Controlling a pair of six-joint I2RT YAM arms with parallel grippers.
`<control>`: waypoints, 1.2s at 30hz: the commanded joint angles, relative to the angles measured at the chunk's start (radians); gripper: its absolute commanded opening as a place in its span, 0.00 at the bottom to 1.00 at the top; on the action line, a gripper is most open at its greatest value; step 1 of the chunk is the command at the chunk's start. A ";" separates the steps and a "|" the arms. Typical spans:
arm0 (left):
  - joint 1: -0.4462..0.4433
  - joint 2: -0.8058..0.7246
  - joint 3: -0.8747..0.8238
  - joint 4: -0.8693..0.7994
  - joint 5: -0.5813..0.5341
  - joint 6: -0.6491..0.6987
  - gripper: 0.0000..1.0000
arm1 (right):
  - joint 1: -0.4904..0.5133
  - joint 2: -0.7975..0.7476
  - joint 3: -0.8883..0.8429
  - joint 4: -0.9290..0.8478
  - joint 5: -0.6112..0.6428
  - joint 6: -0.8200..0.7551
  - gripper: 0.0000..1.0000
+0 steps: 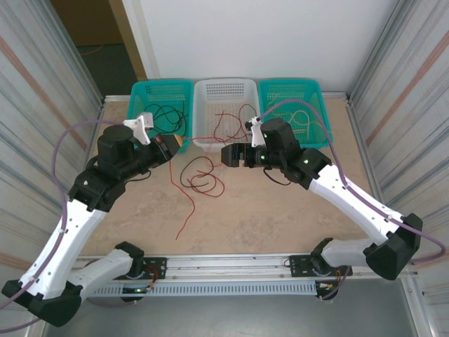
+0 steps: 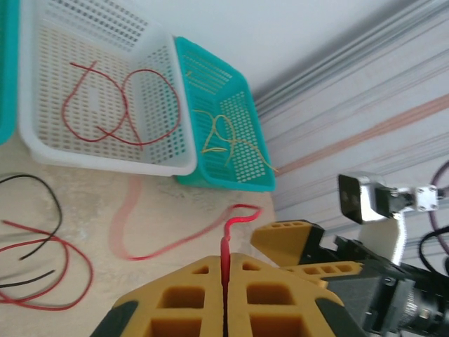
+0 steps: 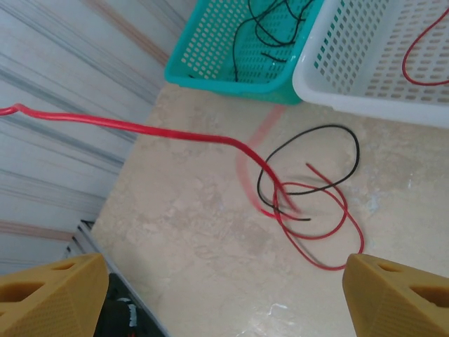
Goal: Untangle the cables
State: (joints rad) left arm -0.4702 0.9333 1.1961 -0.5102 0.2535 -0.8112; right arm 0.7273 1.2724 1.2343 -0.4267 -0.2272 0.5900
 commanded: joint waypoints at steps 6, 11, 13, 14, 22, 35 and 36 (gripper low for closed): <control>0.016 0.021 0.004 0.079 0.125 -0.056 0.00 | -0.002 0.086 0.058 -0.015 0.043 -0.071 0.79; 0.025 0.023 0.005 0.078 0.141 -0.060 0.00 | -0.008 0.102 0.076 -0.038 0.072 -0.078 0.64; 0.031 0.022 0.006 0.071 0.145 -0.053 0.00 | -0.012 0.096 0.079 -0.044 0.074 -0.079 0.45; 0.034 0.022 0.007 0.066 0.144 -0.052 0.00 | -0.012 0.092 0.082 -0.051 0.082 -0.080 0.41; 0.063 0.021 -0.021 0.105 0.196 -0.079 0.00 | -0.031 0.091 0.094 -0.084 0.130 -0.086 0.55; 0.091 0.033 -0.055 0.139 0.288 -0.096 0.00 | -0.069 0.116 0.093 -0.049 0.076 -0.087 0.47; 0.094 0.036 -0.061 0.147 0.300 -0.102 0.00 | -0.074 0.117 0.091 -0.045 0.068 -0.087 0.43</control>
State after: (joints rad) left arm -0.3912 0.9661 1.1545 -0.4118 0.4946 -0.8925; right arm 0.6643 1.3762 1.2945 -0.4820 -0.1352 0.5095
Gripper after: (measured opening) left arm 0.074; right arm 0.451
